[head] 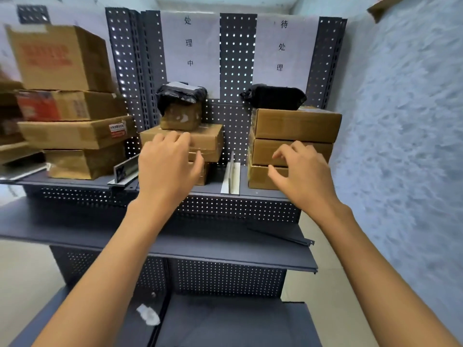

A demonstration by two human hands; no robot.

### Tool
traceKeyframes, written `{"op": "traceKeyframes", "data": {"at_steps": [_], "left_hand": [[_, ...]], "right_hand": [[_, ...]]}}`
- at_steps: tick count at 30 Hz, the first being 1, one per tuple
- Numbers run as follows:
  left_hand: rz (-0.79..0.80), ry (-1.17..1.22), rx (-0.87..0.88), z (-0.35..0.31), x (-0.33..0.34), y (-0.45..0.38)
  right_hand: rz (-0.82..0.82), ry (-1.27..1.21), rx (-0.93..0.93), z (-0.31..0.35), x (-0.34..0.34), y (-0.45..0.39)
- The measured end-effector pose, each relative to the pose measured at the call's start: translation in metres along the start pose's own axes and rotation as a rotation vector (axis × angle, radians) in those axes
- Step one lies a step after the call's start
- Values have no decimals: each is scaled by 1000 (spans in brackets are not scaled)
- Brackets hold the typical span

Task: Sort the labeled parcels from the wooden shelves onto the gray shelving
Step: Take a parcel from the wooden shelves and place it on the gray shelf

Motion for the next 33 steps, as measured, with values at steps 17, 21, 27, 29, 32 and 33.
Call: {"op": "traceKeyframes", "data": {"at_steps": [17,21,27,29,32,33], "left_hand": [[85,-418,-325,202,-114,104],[65,-564,-419,278,-148,133],[120,-762,-584,404,-204,175],[107,-809,-629,445,-222,187],[107,-873,-674,512,-250,204],[114,-895,-686,535,-258,209]], "right_hand": [[119,-294,-434,245,89,-8],[165,-407,-558,337,127,-12],[222,-558,-719,493,187,-12],[233,-596,-753,548,208,-12],[249,-682,-787,632,238,-11],[255,-696,-797,659,247,-10]]}}
Point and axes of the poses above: each hand's wrist, its own y-axis away from the middle knuckle, its own x-axis out of the palm, z = x × y, the point moved 1 cm from there along -y, towards the middle knuckle, and after that the axes turned 12 degrees about -y, right-handed, at the moved point
